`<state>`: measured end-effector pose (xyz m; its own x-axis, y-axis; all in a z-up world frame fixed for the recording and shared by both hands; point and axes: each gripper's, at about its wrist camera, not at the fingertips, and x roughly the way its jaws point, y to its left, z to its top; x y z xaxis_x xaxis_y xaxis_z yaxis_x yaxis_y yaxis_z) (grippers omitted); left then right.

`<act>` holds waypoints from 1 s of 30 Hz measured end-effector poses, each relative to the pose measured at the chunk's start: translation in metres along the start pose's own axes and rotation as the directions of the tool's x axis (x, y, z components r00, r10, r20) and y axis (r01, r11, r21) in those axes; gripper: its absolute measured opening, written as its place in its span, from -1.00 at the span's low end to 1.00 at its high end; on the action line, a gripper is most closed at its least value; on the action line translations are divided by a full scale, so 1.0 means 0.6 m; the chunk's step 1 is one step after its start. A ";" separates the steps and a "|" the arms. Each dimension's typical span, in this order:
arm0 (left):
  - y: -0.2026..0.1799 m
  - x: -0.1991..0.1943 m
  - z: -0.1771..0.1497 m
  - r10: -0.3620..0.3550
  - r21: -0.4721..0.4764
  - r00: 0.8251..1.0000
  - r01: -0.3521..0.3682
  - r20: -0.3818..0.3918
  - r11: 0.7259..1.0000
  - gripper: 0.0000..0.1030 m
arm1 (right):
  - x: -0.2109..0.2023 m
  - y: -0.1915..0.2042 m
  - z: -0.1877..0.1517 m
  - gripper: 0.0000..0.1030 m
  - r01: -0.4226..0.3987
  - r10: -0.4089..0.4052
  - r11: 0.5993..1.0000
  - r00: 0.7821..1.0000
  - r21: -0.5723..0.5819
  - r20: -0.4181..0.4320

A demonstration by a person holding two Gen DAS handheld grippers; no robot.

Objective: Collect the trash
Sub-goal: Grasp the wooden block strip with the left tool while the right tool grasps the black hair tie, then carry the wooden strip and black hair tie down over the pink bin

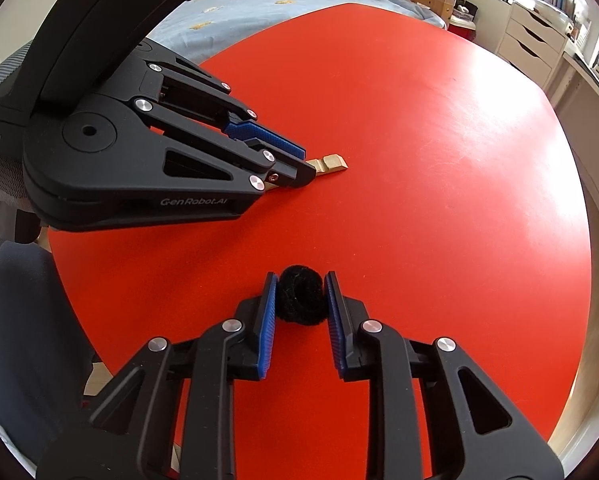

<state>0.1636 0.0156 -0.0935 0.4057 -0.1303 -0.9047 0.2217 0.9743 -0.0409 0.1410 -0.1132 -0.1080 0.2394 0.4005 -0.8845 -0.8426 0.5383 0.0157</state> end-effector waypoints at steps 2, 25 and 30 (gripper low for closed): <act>0.001 0.000 0.001 0.002 -0.007 1.000 -0.002 0.001 1.000 -0.78 | -0.001 -0.002 0.001 -0.56 -0.001 0.001 1.000 1.000 0.003 0.001; -0.003 -0.090 -0.026 0.014 -0.071 0.996 -0.008 0.092 0.997 -0.78 | -0.089 -0.012 -0.015 -0.56 0.020 -0.023 0.999 0.998 0.044 0.065; -0.015 -0.127 -0.043 0.021 -0.082 0.991 -0.010 0.132 0.997 -0.78 | -0.131 0.000 -0.032 -0.56 0.025 -0.030 0.999 0.995 0.047 0.094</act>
<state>0.1079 0.0217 -0.0349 0.5235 -0.1331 -0.8415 0.1442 0.9873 -0.0665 0.1127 -0.1588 -0.0475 0.3090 0.4525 -0.8365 -0.8124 0.5829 0.0153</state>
